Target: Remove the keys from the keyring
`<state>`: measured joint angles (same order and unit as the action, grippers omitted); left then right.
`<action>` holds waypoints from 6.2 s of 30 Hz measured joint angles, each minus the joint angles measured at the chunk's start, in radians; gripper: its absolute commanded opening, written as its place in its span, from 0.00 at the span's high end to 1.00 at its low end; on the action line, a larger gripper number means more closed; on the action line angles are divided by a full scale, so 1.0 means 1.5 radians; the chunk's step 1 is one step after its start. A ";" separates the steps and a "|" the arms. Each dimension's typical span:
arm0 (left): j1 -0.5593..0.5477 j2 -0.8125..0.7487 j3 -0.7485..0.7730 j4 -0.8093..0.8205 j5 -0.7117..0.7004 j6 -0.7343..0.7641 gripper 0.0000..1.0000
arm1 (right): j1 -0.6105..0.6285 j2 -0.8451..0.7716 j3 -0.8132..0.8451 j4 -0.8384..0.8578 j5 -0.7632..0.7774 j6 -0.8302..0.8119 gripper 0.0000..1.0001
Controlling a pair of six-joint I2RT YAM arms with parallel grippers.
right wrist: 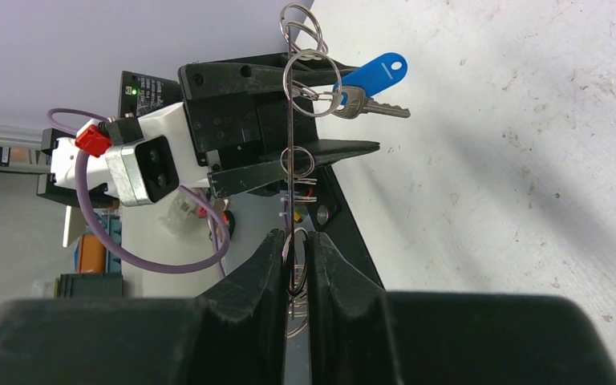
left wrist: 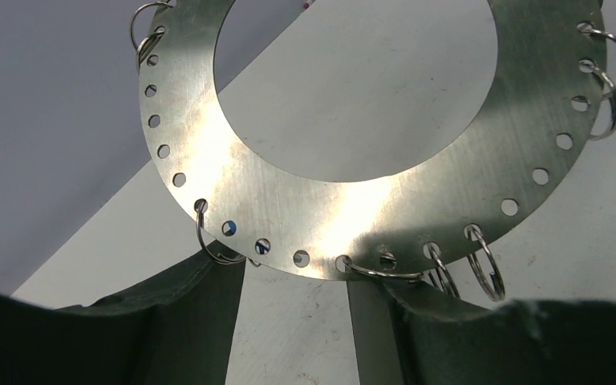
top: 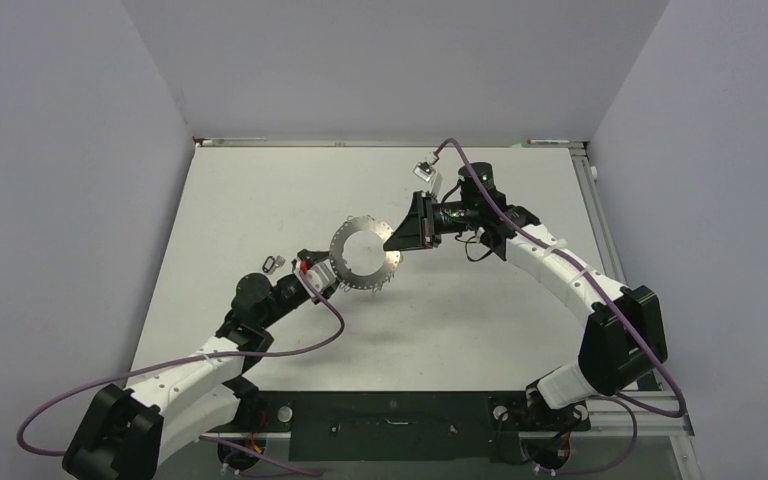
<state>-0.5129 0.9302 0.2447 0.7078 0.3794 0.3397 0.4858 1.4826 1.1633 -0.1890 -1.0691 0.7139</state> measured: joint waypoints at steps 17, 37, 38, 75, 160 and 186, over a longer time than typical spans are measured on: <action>-0.007 -0.009 -0.010 0.005 -0.090 -0.049 0.54 | 0.000 0.000 -0.001 0.014 -0.004 0.022 0.95; -0.008 -0.006 -0.011 0.033 -0.110 -0.068 0.91 | -0.005 -0.001 -0.011 0.027 -0.009 0.039 0.95; -0.007 -0.007 -0.011 0.033 -0.109 -0.067 0.94 | -0.006 -0.002 -0.011 0.028 -0.009 0.039 0.95; -0.006 0.000 -0.001 -0.034 -0.056 -0.089 0.44 | -0.019 -0.014 -0.013 0.056 -0.026 0.070 0.95; -0.027 0.000 0.307 -0.640 -0.059 0.497 1.00 | -0.049 -0.014 -0.214 0.237 -0.006 -0.027 0.77; -0.068 -0.017 0.341 -0.701 -0.013 0.689 1.00 | -0.049 -0.080 -0.196 0.120 -0.003 -0.260 0.16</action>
<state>-0.6147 0.9054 0.7563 -0.3443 0.3603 1.3739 0.4118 1.3628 0.8688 -0.0093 -1.0740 0.3241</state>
